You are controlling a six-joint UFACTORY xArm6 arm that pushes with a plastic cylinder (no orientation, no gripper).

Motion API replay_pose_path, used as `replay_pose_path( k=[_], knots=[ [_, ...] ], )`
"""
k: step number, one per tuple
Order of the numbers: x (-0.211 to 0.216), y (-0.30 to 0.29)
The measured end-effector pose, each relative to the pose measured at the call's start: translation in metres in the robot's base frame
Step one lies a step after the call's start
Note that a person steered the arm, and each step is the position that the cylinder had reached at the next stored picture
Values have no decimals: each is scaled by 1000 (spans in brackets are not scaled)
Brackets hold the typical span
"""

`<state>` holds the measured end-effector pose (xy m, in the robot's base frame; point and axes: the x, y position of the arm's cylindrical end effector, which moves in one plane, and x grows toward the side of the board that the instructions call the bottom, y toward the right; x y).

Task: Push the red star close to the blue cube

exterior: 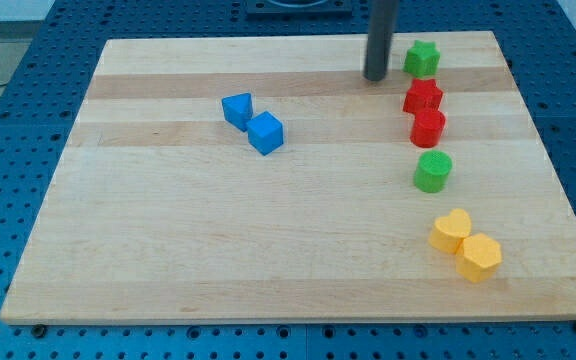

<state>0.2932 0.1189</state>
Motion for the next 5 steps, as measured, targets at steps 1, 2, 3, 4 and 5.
replay_pose_path(
  k=[1, 2, 3, 4, 5],
  knots=[
    [6, 82],
    [44, 71],
    [77, -31],
    [71, -103],
    [41, -48]
  ],
)
